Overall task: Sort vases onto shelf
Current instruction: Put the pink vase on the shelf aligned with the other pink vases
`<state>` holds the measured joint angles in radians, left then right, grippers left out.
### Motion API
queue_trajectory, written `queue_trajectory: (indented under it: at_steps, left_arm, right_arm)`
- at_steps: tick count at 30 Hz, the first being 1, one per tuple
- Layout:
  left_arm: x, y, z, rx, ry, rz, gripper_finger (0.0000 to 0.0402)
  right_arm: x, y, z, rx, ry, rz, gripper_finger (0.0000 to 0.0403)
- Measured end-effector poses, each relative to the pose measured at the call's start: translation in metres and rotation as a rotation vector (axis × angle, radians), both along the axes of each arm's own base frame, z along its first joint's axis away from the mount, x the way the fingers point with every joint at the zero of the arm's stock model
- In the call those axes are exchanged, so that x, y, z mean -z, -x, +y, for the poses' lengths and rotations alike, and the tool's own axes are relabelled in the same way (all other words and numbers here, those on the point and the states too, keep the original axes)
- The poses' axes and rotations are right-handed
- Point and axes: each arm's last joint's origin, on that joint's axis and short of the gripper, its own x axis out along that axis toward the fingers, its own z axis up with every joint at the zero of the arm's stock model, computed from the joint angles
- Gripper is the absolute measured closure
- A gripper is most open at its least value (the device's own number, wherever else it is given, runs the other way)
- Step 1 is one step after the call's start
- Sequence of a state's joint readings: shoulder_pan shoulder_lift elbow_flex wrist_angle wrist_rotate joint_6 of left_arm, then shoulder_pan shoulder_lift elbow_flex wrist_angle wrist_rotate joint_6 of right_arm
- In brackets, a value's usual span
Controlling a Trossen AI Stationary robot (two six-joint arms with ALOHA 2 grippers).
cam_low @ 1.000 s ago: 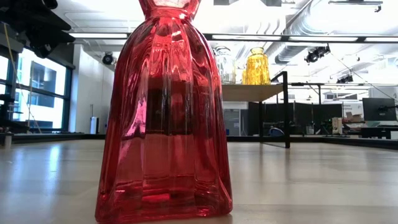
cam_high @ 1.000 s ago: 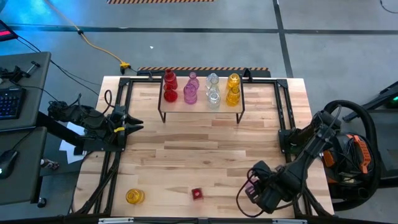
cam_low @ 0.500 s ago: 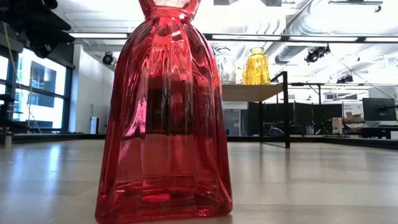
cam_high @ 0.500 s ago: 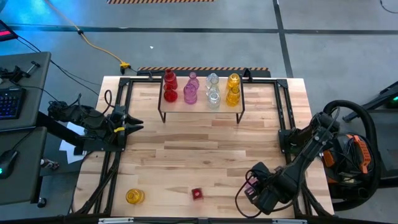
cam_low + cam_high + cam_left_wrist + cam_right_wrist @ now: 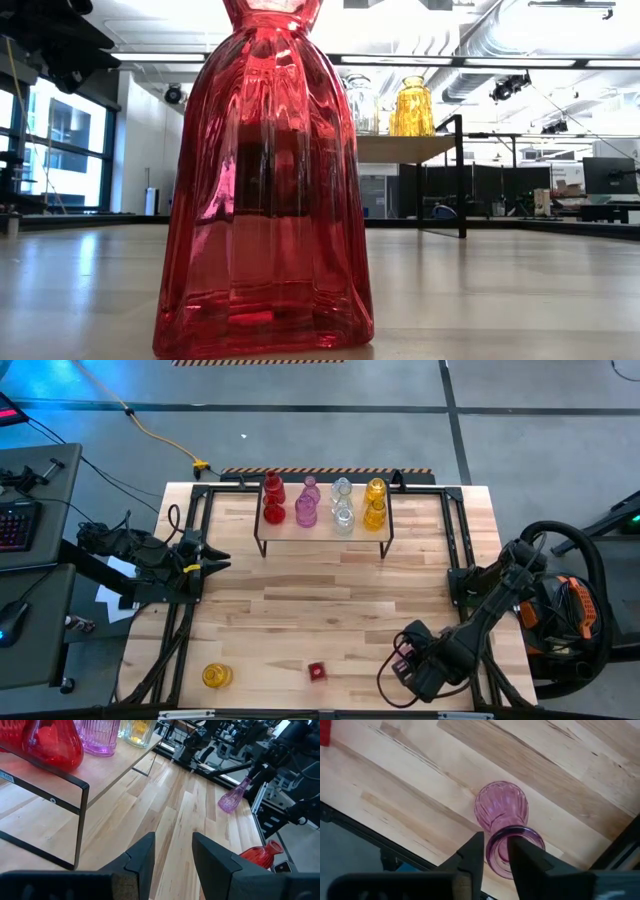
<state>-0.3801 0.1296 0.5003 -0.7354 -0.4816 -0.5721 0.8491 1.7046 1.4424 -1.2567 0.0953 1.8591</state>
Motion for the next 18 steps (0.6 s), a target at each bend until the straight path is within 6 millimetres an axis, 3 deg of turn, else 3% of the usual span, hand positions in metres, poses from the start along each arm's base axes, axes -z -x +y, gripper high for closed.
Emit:
queue_trajectory:
  at_steps: [7, 18]
  left_arm:
    - [0.0, 0.0, 0.0, 0.0, 0.0, 0.0, 0.0282]
    - [0.0, 0.0, 0.0, 0.0, 0.0, 0.0, 0.0282]
  right_arm:
    - [0.0, -0.002, -0.002, -0.005, -0.021, 0.03, 0.0391]
    - [-0.015, 0.004, -0.015, -0.02, -0.052, 0.03, 0.0399]
